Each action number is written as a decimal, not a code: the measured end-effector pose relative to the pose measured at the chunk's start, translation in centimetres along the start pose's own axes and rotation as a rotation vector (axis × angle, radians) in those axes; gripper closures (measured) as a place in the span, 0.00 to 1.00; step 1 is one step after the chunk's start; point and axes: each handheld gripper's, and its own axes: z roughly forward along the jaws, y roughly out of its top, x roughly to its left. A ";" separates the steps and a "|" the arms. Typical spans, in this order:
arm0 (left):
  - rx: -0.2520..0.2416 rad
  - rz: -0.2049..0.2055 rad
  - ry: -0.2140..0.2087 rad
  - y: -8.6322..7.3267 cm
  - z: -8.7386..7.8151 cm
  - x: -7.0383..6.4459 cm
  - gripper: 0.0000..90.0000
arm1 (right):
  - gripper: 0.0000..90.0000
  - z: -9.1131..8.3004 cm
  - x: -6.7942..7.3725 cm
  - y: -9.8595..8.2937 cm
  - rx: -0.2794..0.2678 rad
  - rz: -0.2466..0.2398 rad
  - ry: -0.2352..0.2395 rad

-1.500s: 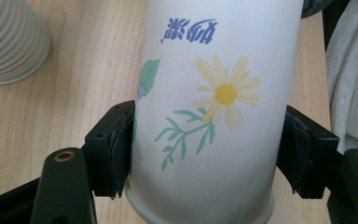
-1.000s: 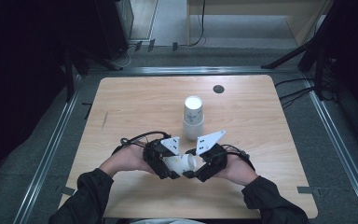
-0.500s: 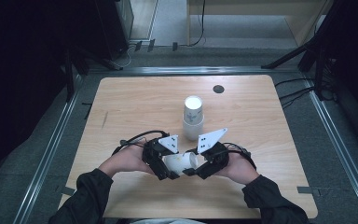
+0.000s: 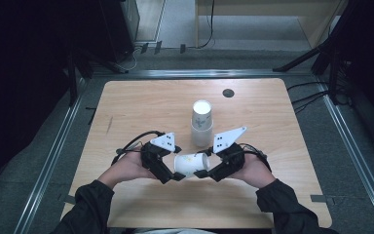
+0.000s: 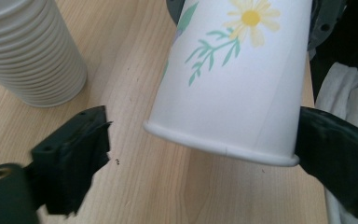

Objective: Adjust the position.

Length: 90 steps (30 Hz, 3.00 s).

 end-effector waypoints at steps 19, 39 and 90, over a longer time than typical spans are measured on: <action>-0.229 -0.098 -0.012 -1.2 -1.1 -1.5 0.02 | 0.39 -0.3 -0.6 1.8 -0.093 0.010 0.115; -0.348 -0.111 -0.064 -1.8 -2.4 -1.4 0.28 | 0.39 -0.4 -1.1 2.1 -0.157 0.047 0.171; 0.169 0.013 -0.065 1.7 1.8 0.5 0.28 | 0.29 -0.6 0.0 -2.6 0.081 0.062 -0.068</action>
